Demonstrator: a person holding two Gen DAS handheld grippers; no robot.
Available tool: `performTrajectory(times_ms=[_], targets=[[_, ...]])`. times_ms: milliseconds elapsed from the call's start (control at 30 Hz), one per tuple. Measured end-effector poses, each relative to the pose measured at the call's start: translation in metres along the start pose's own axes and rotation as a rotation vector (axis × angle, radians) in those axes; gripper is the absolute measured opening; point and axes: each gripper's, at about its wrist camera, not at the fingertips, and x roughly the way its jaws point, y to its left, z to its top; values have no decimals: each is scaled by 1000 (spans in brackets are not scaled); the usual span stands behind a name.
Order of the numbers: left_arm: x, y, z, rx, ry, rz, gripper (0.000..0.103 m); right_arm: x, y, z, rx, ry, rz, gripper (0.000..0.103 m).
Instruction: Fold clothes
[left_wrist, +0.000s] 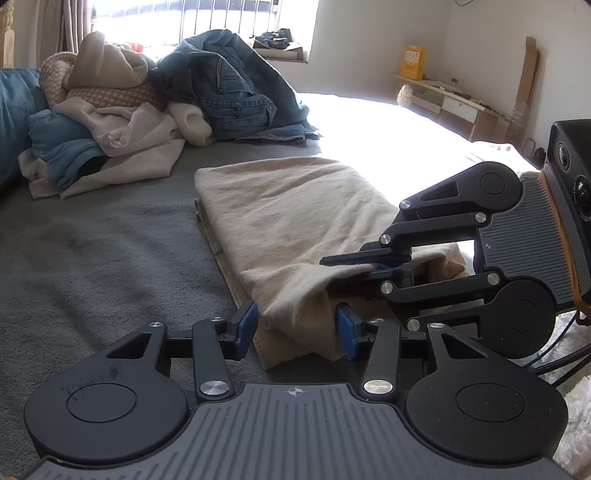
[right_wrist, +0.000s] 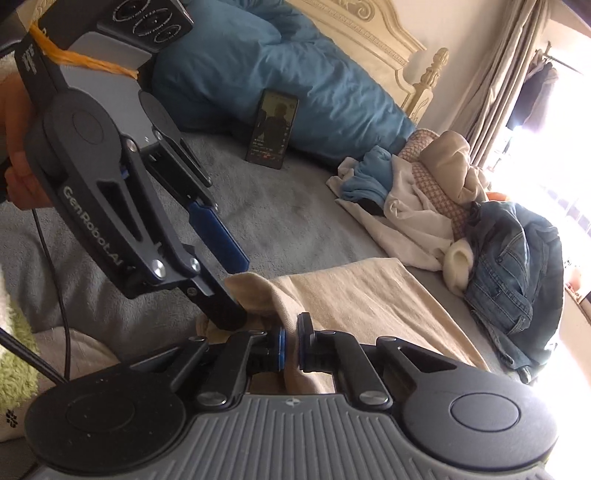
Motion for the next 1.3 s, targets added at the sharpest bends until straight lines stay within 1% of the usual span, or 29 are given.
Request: performTrajectory(times_ms=[33, 133, 200, 267, 333, 367, 433, 500, 567, 600, 667, 733, 767, 867, 933, 967, 1033, 1067, 1133, 1167, 1200, 1267, 1300], targets=[[2, 0, 0, -1, 1, 0, 46, 0, 2, 0, -10, 3, 1, 6], [10, -5, 0, 55, 11, 26, 44, 0, 4, 0, -23, 6, 2, 6], [14, -10, -2, 90, 12, 43, 36, 0, 5, 0, -35, 7, 0, 6], [15, -12, -4, 102, 5, 61, 32, -1, 5, 0, -35, 29, 2, 6], [15, -13, -6, 99, -1, 71, 30, -7, 2, 0, -18, 75, -12, 10], [14, -12, -7, 89, -3, 72, 28, -12, -1, -3, 2, 95, -25, 14], [13, -10, -9, 77, -6, 71, 27, -22, -9, -9, 47, 137, -50, 17], [12, -10, -10, 74, -8, 71, 26, -32, -19, -16, 104, 188, -78, 17], [12, -10, -11, 76, -9, 70, 26, -38, -29, -23, 162, 252, -87, 17], [12, -10, -11, 79, -9, 68, 26, -39, -31, -26, 178, 278, -93, 17], [13, -11, -11, 87, -10, 67, 26, -40, -30, -31, 183, 305, -91, 17], [13, -12, -11, 96, -11, 70, 26, -39, -22, -28, 122, 318, -125, 15], [12, -13, -11, 102, -16, 72, 26, -38, -18, -26, 90, 325, -143, 10], [10, -16, -12, 129, -21, 78, 26, -49, -3, -15, -52, 276, -267, 8], [14, -18, -15, 147, -8, 83, 26, -44, -1, -20, -49, 321, -252, 8], [16, -20, -18, 169, 2, 85, 26, -37, 1, -28, -44, 375, -218, 9], [20, -24, -21, 206, 15, 90, 27, -25, 5, -37, -46, 437, -165, 10], [20, -24, -21, 211, 19, 86, 27, -25, 5, -36, -49, 440, -167, 10], [18, -19, -21, 205, 30, 68, 30, -29, -3, -33, 4, 440, -152, 12], [16, -15, -20, 183, 41, 47, 32, -32, -8, -33, 38, 438, -141, 19], [14, -11, -19, 159, 51, 26, 33, -37, -12, -32, 62, 432, -138, 29], [9, -1, -18, 115, 87, -18, 35, -47, -19, -30, 106, 419, -132, 37], [4, 4, -18, 93, 95, -36, 37, -53, -23, -30, 131, 408, -118, 38]])
